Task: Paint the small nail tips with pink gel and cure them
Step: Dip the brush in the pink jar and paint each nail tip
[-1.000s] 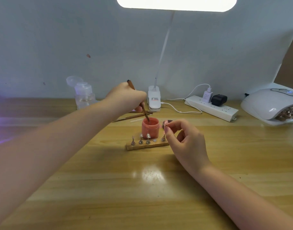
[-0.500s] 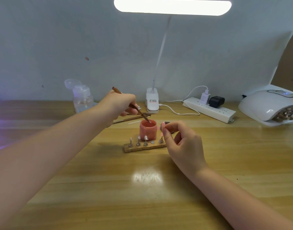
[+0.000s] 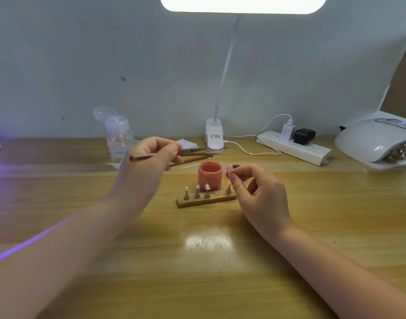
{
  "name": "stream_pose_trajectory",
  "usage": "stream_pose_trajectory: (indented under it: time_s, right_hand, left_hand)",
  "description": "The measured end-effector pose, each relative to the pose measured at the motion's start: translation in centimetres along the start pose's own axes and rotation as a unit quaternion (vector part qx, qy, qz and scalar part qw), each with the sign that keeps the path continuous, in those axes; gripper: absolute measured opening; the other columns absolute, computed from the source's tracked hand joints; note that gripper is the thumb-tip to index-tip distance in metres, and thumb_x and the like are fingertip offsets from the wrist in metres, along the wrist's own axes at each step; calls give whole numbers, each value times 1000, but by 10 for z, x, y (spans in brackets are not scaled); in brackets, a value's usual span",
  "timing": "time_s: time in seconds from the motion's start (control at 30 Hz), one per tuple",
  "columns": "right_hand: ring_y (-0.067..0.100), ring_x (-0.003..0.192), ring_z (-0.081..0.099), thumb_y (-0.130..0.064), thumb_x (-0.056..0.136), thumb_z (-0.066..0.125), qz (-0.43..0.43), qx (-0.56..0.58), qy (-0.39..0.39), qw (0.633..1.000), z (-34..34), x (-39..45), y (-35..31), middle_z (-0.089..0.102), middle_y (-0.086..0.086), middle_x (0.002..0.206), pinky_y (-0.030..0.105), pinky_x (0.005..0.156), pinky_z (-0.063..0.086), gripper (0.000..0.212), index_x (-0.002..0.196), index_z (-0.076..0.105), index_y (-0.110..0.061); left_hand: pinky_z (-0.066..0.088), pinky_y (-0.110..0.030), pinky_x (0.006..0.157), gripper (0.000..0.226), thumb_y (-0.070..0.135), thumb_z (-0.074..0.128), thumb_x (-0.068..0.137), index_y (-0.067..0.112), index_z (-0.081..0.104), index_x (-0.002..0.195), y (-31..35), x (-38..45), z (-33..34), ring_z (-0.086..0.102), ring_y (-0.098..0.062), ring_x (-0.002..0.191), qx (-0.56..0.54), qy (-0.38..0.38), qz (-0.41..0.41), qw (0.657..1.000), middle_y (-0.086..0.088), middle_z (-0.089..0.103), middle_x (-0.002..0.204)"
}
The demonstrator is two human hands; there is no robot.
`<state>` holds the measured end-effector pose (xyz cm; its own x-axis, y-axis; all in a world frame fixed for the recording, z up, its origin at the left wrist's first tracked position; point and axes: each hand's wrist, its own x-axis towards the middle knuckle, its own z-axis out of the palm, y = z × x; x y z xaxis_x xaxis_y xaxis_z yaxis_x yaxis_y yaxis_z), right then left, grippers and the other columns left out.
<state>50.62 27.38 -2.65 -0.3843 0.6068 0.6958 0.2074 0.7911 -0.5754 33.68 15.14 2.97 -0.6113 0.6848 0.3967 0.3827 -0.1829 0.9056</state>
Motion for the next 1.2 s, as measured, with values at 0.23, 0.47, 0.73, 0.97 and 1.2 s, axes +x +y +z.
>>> stream_pose_trajectory:
  time_s: [0.23, 0.47, 0.73, 0.97, 1.2]
  right_hand:
    - [12, 53, 49, -17, 87, 69, 5, 13, -8, 1000, 0, 0, 0, 65, -16, 79, 30, 55, 45, 6, 92, 70, -18]
    - [12, 51, 48, -18, 86, 70, -1, 21, -12, 1000, -1, -1, -1, 66, -16, 77, 26, 52, 43, 6, 92, 70, -19]
    - [11, 51, 49, -17, 86, 70, -1, 34, -14, 999, -1, -1, -1, 68, -14, 79, 26, 52, 43, 8, 94, 71, -19]
    - [12, 52, 50, -17, 87, 70, 1, 39, -17, 999, -1, -1, -2, 67, -15, 78, 30, 52, 46, 8, 94, 70, -19]
    - [11, 51, 49, -17, 87, 69, 1, 50, -24, 998, -2, -2, -3, 69, -12, 78, 31, 51, 46, 8, 95, 70, -18]
  left_hand:
    - [42, -11, 71, 15, 38, 55, 89, 39, 61, 102, -12, -50, 9, 59, -5, 83, 97, -69, 191, 974, 24, 63, 88]
    - [41, -15, 76, 15, 35, 53, 88, 37, 60, 102, -14, -54, 11, 57, -2, 86, 114, -89, 234, 961, 29, 61, 92]
    - [43, -19, 76, 15, 38, 51, 88, 37, 61, 99, -15, -55, 11, 58, -7, 87, 108, -70, 222, 966, 23, 63, 90]
    - [44, -20, 74, 14, 39, 51, 89, 39, 61, 100, -15, -56, 13, 60, -8, 87, 108, -66, 219, 967, 22, 64, 91]
    - [48, -22, 74, 16, 43, 49, 90, 38, 61, 99, -17, -57, 13, 63, -12, 88, 89, -73, 202, 973, 15, 67, 92]
